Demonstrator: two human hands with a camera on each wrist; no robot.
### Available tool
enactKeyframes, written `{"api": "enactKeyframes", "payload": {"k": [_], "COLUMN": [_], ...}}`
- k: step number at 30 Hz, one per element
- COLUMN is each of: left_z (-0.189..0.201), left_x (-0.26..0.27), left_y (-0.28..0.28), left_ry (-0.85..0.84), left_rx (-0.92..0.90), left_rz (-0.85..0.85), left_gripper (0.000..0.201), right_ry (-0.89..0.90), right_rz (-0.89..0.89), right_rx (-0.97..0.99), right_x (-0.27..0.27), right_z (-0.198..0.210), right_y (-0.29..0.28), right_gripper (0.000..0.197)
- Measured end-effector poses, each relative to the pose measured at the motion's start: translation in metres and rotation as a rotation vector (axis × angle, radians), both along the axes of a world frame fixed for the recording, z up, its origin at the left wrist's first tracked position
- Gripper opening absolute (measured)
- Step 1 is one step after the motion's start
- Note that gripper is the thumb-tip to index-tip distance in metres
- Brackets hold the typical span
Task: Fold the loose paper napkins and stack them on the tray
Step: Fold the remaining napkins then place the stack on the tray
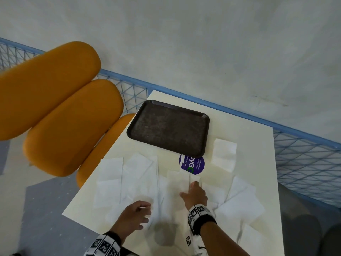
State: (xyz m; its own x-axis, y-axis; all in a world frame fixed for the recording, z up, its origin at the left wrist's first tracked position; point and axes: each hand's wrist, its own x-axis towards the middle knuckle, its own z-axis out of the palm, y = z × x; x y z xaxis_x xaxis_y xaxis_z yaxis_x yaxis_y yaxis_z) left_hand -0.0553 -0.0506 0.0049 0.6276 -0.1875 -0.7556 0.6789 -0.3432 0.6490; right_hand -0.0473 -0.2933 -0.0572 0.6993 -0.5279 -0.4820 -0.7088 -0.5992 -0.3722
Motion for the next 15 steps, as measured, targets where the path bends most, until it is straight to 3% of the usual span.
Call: {"api": "enactKeyframes", "payload": {"k": [7,12,15], "left_z": [0.005,0.010,0.017], "left_x": [0.004,0.010,0.017], "left_y": [-0.001,-0.001,-0.008], "left_ry": [-0.013,-0.088,-0.220], "left_rx": [-0.016,0.010,0.053], "left_rz": [-0.039,-0.078,-0.103], "left_gripper": [0.015,0.015,0.013], "right_ry": [0.053,-0.106,-0.271], "right_rz": [-0.029,0.012,0.033], "right_rx": [0.072,0.157,0.254], "right_x": [0.005,0.003,-0.003], "right_z": [0.002,0.017,0.038], "right_y": [-0.002,-0.016,-0.031], "right_gripper": [0.022,0.008,0.016]}}
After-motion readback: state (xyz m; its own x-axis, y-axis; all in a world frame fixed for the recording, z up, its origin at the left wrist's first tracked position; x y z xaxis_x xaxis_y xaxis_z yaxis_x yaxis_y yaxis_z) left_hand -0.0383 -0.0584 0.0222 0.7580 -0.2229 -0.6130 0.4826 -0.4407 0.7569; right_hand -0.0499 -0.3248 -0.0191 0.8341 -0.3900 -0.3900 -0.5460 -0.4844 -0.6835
